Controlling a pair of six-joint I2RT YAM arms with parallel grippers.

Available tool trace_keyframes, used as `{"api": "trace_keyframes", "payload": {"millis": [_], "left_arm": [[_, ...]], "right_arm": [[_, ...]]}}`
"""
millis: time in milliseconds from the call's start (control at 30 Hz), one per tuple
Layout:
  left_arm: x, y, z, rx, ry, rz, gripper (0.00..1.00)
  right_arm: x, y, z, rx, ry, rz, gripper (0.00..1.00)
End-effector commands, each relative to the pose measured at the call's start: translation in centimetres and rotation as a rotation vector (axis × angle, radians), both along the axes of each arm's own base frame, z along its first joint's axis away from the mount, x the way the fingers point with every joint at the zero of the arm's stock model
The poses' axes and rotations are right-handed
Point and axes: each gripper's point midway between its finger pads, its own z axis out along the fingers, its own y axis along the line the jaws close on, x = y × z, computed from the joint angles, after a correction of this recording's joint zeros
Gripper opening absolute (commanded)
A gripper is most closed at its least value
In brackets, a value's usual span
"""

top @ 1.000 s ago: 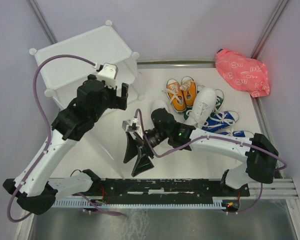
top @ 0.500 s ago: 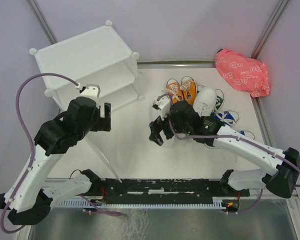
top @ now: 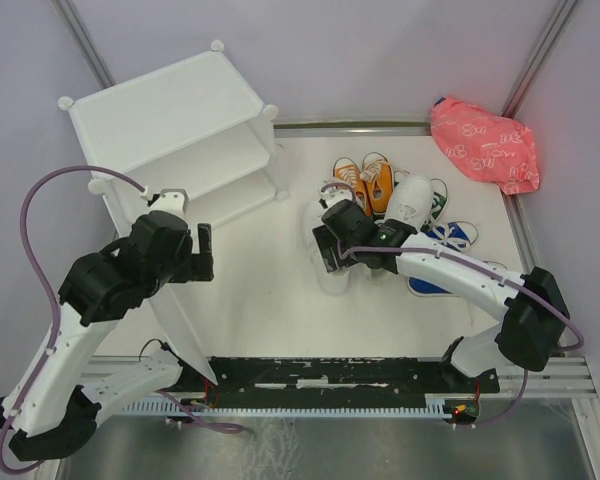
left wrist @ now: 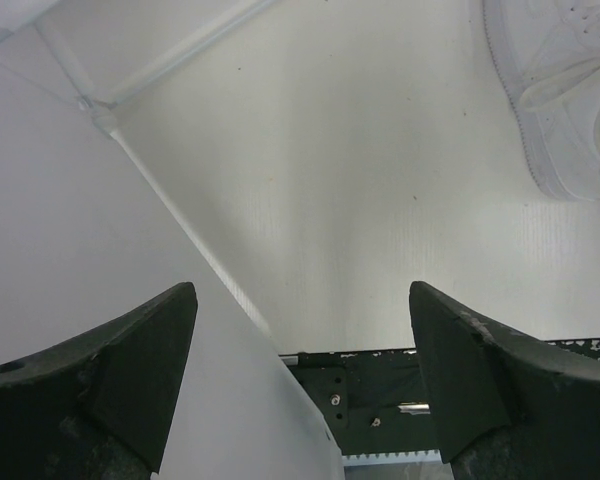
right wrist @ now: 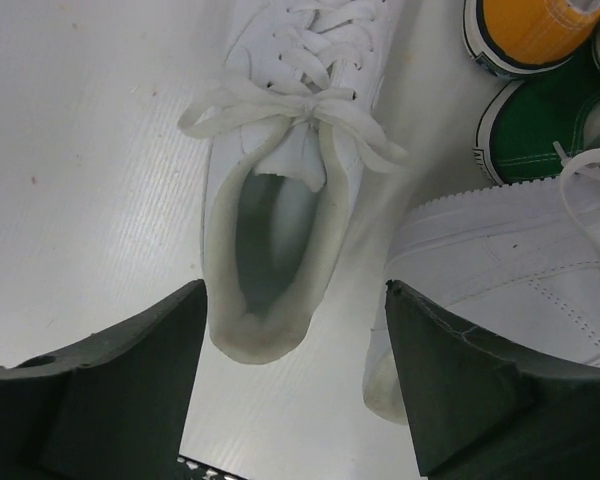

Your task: Place and organize the shoes in the shoe cabinet

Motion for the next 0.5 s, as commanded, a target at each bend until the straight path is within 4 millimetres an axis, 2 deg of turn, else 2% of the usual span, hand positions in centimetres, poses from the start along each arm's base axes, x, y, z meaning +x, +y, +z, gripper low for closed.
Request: {"api": "trace_keyframes", "payload": {"millis": [0,67,200,367,400,467], "left_arm": [[-0.4,0.3,2.3,-0.05,-0.058,0.006,0.93],[-0.2,-0.2,2.9,-0.078,-0.087,-0.024,0.93],[0.1,-1.1,4.2,-0.124,-0.153,-0.07,0.93],[0.7,-1.7,5.6,-0.16,-0.22,-0.1,0.94],[0.8,-1.8,5.7,-0.162,-0.225,-0.102,0.94],[0.9,-1.9,5.9,-0.162,-0.232,-0.104,0.94]], "right_arm": [[2.2,-0.7,-0.4,0.002,-0.045,-0.11,0.78],[2.9,-0.6,-1.6,0.016,-0.025,-0.109,0.78],[3.7,0.7,-3.6,0.06,0.01,-0.054,0.76],[4.2,2.9,-6.2,0.088,0.061,0.027,0.64],[4.1,3.4,-6.7,0.092,0.077,0.047,0.59],[3.6,4.7,-7.6,0.114,0.118,0.108,0.25]]}}
